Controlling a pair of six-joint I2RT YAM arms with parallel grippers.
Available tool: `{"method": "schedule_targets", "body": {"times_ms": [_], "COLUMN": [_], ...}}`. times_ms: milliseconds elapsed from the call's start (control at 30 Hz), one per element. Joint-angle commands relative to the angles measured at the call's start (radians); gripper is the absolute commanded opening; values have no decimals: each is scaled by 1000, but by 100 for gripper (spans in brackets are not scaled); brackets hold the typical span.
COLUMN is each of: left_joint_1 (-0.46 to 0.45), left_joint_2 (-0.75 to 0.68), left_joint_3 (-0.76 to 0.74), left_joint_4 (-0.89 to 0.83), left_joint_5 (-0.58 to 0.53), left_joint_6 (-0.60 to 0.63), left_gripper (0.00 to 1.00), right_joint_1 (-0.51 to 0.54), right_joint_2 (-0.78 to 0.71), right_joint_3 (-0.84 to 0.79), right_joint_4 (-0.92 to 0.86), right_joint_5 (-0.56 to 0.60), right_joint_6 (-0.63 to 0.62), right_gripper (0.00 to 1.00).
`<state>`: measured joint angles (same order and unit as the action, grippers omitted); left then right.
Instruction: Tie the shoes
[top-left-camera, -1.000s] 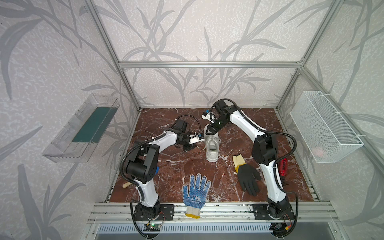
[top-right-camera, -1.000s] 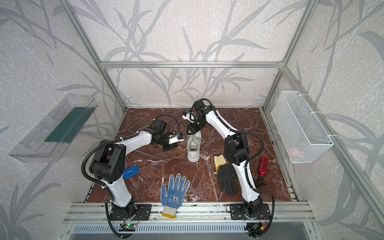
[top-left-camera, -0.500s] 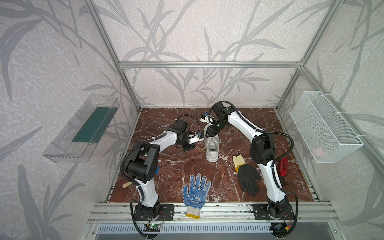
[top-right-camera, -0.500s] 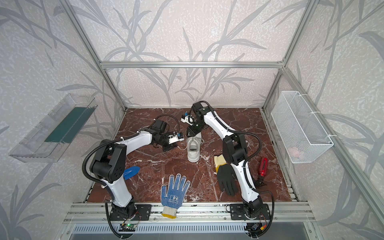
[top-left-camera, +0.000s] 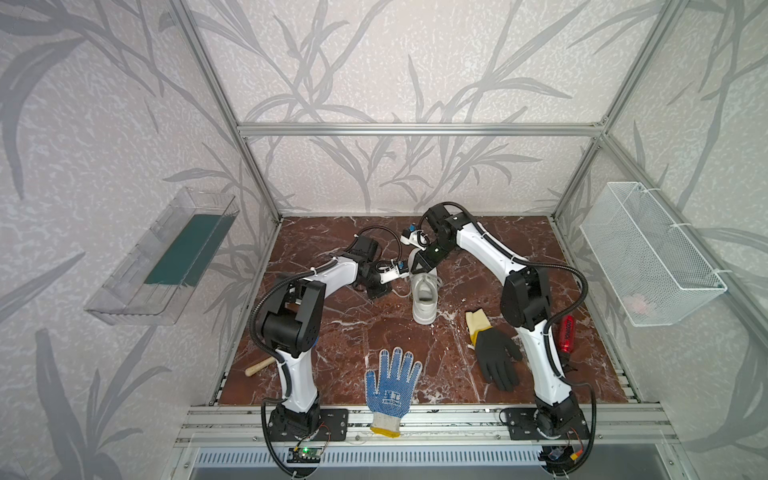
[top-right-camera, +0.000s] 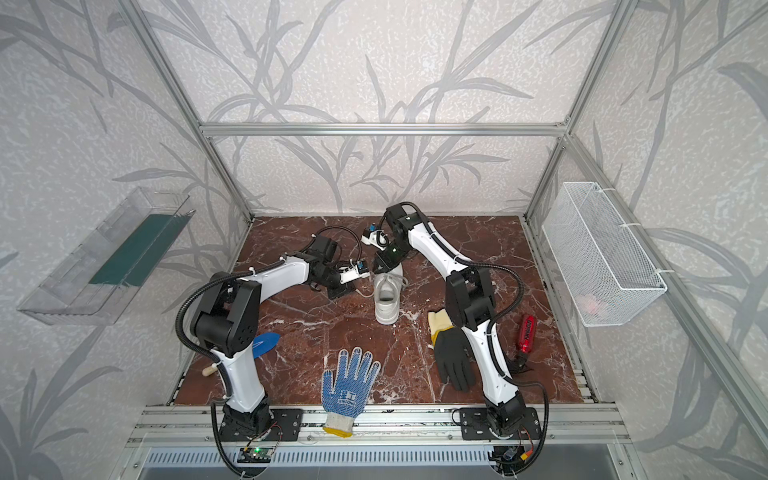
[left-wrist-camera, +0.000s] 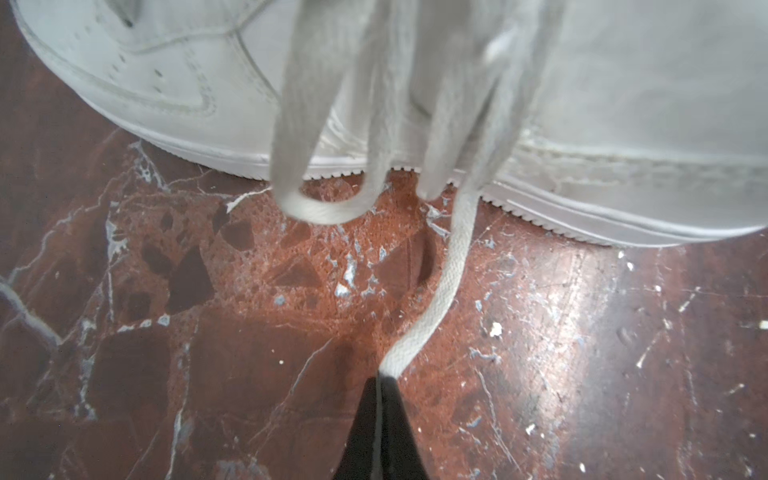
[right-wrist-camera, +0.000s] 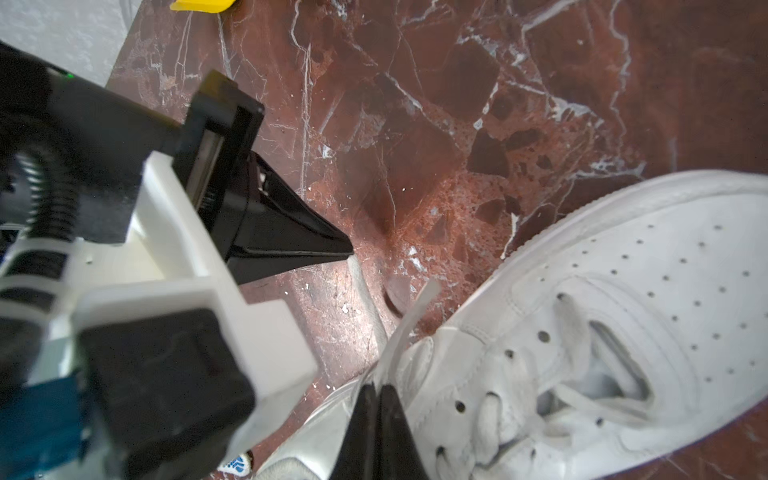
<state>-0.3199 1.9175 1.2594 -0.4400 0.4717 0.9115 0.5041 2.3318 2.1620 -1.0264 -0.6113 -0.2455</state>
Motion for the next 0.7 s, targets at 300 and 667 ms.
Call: {"method": "schedule_targets", "body": {"times_ms": [300, 667], "left_joint_1": [17, 27], "left_joint_2": [93, 177], "left_joint_3": [117, 261], "left_joint_4": [-3, -39], "left_joint_5": [18, -43], "left_joint_6": [-61, -57], "left_gripper": [0, 0], "right_joint_1": [-43, -58], "right_joint_2": [-133, -170], "right_joint_3": [-204, -279], "right_joint_4": [220, 281], "right_joint_5": [-198, -286], "right_joint_6": [104, 112], "right_gripper": [0, 0]}}
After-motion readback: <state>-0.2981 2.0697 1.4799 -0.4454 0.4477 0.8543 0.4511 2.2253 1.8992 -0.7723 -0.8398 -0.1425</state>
